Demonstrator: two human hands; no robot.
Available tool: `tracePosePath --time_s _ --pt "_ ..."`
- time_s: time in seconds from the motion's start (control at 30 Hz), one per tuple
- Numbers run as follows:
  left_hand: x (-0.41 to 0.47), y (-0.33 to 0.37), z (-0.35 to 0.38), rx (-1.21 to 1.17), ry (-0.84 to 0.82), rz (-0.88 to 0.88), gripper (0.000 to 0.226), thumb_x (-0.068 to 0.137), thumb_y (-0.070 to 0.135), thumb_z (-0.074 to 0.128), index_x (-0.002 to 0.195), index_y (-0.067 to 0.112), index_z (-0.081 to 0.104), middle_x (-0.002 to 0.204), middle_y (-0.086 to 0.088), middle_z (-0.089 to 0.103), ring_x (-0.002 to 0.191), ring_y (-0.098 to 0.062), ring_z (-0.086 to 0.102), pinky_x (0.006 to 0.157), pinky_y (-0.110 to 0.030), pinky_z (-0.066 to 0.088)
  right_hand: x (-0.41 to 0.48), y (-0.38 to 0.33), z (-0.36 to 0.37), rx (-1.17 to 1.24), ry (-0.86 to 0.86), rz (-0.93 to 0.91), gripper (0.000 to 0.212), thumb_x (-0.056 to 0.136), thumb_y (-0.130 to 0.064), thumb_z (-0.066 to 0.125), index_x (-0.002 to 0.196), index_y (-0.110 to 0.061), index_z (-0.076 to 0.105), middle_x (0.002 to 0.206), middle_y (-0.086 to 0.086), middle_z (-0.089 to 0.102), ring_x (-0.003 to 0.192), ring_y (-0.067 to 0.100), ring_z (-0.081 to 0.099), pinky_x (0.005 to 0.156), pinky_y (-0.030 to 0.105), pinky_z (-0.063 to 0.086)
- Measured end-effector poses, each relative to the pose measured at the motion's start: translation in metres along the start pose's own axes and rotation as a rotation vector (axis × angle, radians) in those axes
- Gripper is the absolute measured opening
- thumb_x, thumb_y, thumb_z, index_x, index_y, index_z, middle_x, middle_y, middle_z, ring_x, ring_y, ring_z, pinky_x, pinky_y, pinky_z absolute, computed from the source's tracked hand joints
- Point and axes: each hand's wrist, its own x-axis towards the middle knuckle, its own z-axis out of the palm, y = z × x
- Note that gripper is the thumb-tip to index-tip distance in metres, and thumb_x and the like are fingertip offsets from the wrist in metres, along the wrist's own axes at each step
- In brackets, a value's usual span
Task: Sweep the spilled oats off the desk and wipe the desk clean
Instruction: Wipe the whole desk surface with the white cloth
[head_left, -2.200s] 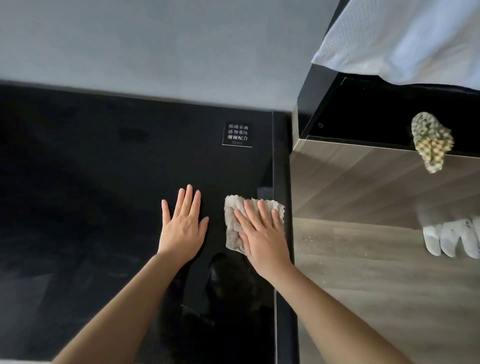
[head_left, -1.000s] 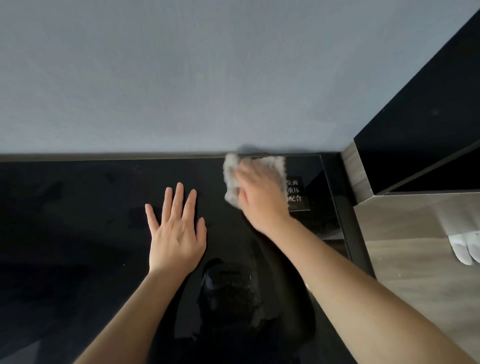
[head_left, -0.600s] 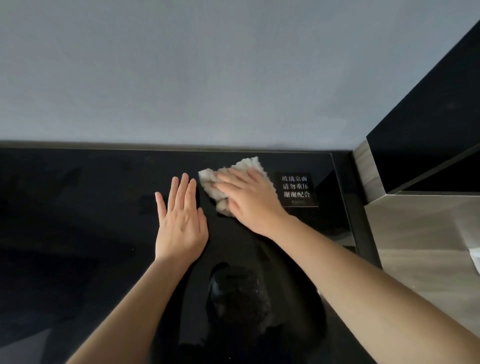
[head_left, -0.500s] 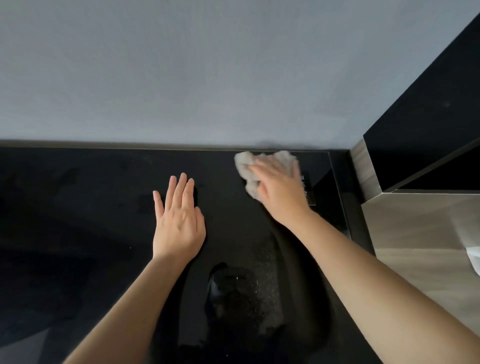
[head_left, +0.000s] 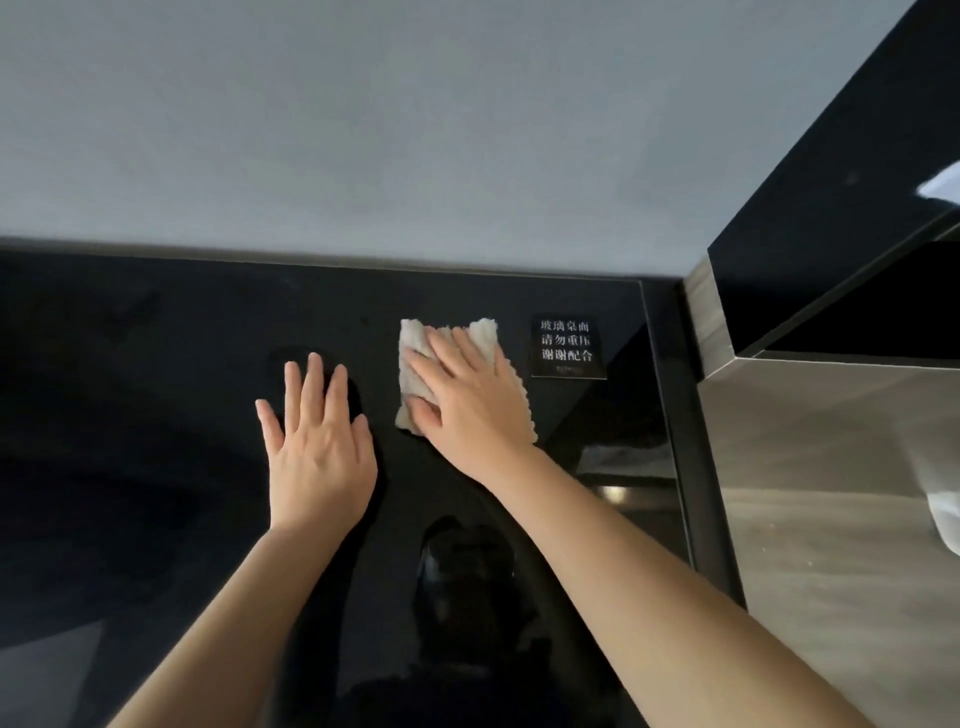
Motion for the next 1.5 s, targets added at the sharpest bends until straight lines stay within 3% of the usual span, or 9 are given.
tracePosePath --time_s 0.1,0.33,0.53,0.73,0.83,0.93,1.13,1.4,1.5 --pt "-0.030 0.005 0.001 -0.003 -0.053 0.013 0.058 0.100 0.033 0.033 0.152 0.013 0.019 0.162 -0.006 0.002 0.147 -0.019 -0.013 0.118 -0.050 -0.004 -0.047 0.017 -0.013 0.157 0.038 -0.042 0.041 0.086 -0.016 0.049 0.125 -0.024 0.057 0.131 -0.008 0.051 0.120 0.019 0.046 0.097 0.035 0.042" --pt "-0.048 0.006 0.012 0.057 -0.070 0.041 0.065 0.094 0.043 0.017 0.152 0.015 0.020 0.161 -0.004 0.008 0.149 -0.018 -0.005 0.119 -0.051 -0.001 -0.095 0.104 -0.046 -0.027 0.177 0.454 0.045 0.085 -0.021 0.031 0.120 -0.008 0.057 0.130 0.007 0.051 0.117 0.029 0.050 0.100 0.043 0.042" --pt "-0.049 0.006 0.011 0.055 -0.076 0.046 0.061 0.096 0.040 0.022 0.152 0.015 0.020 0.161 -0.004 0.008 0.149 -0.018 -0.005 0.119 -0.052 -0.001 -0.102 0.040 -0.024 0.110 0.017 0.101 0.053 0.087 -0.011 0.044 0.139 -0.021 0.046 0.138 -0.006 0.044 0.122 0.022 0.044 0.099 0.036 0.045" --pt "-0.048 0.006 0.012 0.066 -0.063 0.040 0.059 0.098 0.037 0.025 0.152 0.015 0.018 0.161 -0.004 0.007 0.149 -0.018 -0.005 0.119 -0.050 -0.003 -0.107 0.083 -0.033 0.069 0.199 0.515 0.045 0.082 -0.014 0.039 0.122 -0.015 0.058 0.128 -0.001 0.052 0.116 0.021 0.048 0.094 0.039 0.047" --pt "-0.049 0.006 0.012 0.056 -0.067 0.043 0.058 0.099 0.033 0.034 0.152 0.014 0.019 0.161 -0.004 0.007 0.149 -0.019 -0.004 0.119 -0.050 -0.003 -0.099 0.017 -0.025 0.185 0.114 0.238 0.055 0.080 -0.015 0.037 0.132 -0.023 0.054 0.125 -0.008 0.050 0.110 0.012 0.042 0.088 0.027 0.046" --pt "-0.050 0.006 0.010 0.051 -0.068 0.045 0.058 0.099 0.033 0.034 0.152 0.014 0.020 0.161 -0.004 0.008 0.149 -0.019 -0.003 0.119 -0.050 -0.002 -0.124 0.033 -0.029 0.170 0.123 0.027 0.052 0.077 -0.008 0.046 0.124 -0.024 0.061 0.129 -0.009 0.053 0.113 0.023 0.049 0.100 0.036 0.041" --pt "-0.049 0.006 0.013 0.067 -0.074 0.037 0.059 0.099 0.034 0.032 0.153 0.014 0.016 0.161 -0.005 0.005 0.148 -0.019 -0.007 0.119 -0.051 -0.002 -0.126 0.126 -0.051 -0.098 0.189 0.636 0.050 0.080 -0.018 0.031 0.124 -0.011 0.054 0.130 0.009 0.052 0.110 0.036 0.045 0.091 0.052 0.043" --pt "-0.049 0.004 0.011 0.073 -0.083 0.042 0.059 0.100 0.035 0.030 0.153 0.014 0.014 0.162 -0.004 0.003 0.148 -0.019 -0.007 0.119 -0.050 -0.004 -0.089 0.032 -0.027 -0.111 0.071 0.124 0.050 0.088 -0.019 0.044 0.138 -0.017 0.047 0.123 -0.001 0.051 0.116 0.023 0.041 0.111 0.044 0.030" --pt "-0.049 0.004 0.012 0.068 -0.079 0.049 0.059 0.100 0.035 0.031 0.153 0.014 0.015 0.161 -0.004 0.004 0.148 -0.019 -0.006 0.119 -0.050 -0.003 -0.104 0.076 -0.037 -0.141 0.154 0.308 0.040 0.084 -0.016 0.041 0.121 -0.016 0.058 0.110 0.000 0.056 0.105 0.024 0.042 0.099 0.048 0.040"
